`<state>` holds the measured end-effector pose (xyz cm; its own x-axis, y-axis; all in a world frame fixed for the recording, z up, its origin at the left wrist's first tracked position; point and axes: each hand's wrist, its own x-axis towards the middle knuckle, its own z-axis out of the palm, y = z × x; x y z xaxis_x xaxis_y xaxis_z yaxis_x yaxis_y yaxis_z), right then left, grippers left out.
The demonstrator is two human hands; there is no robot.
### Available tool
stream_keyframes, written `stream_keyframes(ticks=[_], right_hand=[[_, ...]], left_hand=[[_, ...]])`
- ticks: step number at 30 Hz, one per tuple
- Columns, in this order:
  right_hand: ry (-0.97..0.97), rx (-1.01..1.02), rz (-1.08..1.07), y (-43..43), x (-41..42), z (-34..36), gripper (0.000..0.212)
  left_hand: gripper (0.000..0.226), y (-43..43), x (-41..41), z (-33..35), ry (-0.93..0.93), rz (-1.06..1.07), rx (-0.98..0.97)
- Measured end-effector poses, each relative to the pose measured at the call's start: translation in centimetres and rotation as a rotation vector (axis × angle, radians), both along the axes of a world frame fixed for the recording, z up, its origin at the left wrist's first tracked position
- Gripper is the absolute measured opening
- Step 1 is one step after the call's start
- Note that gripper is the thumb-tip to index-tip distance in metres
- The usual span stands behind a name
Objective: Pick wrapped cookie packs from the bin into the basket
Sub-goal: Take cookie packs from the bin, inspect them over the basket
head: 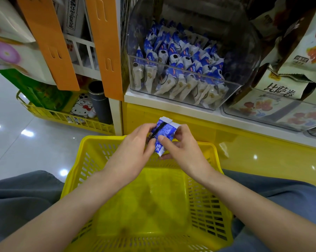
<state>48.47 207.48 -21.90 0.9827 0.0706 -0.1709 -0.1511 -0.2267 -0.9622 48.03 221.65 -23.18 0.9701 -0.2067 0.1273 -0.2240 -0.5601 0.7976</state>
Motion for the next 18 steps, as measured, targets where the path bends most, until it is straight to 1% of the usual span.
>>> stream_keyframes(ticks=[2,4,8,10,11,12,13,14,15,17,18], right_hand=[[0.022,0.034,-0.007,-0.1,0.1,0.0,0.024],[0.004,0.033,0.005,-0.2,0.1,-0.1,0.021],[-0.108,-0.036,0.128,-0.3,0.1,0.3,0.019],[-0.143,-0.074,0.164,-0.3,0.1,0.5,0.024],[-0.151,-0.083,0.165,-0.3,0.1,0.6,0.028],[-0.151,-0.090,0.157,-0.3,0.1,0.6,0.033],[-0.139,-0.093,0.139,-0.3,0.1,0.6,0.039],[-0.120,-0.089,0.113,-0.3,0.1,0.6,0.046],[-0.102,-0.078,0.085,-0.2,0.1,0.7,0.052],[-0.075,-0.058,0.045,-0.1,0.3,1.0,0.061],[-0.059,-0.047,0.032,-0.2,0.4,1.1,0.063]], left_hand=[[0.031,0.0,0.0,0.0,0.034,-0.007,-0.041],[0.024,-0.1,0.2,0.1,0.070,0.002,-0.128],[0.022,-0.2,0.9,0.3,0.255,0.091,-0.367],[0.022,-0.3,1.2,0.7,0.377,0.152,-0.521],[0.022,-0.3,1.3,1.0,0.457,0.171,-0.640],[0.024,-0.4,1.4,1.2,0.540,0.168,-0.750],[0.027,-0.4,1.5,1.3,0.607,0.147,-0.820],[0.029,-0.4,1.4,1.3,0.639,0.115,-0.828],[0.028,-0.5,1.1,1.3,0.639,0.083,-0.795],[0.015,-0.6,0.7,1.6,0.569,0.050,-0.676],[0.014,-0.6,0.7,1.7,0.527,0.048,-0.627]])
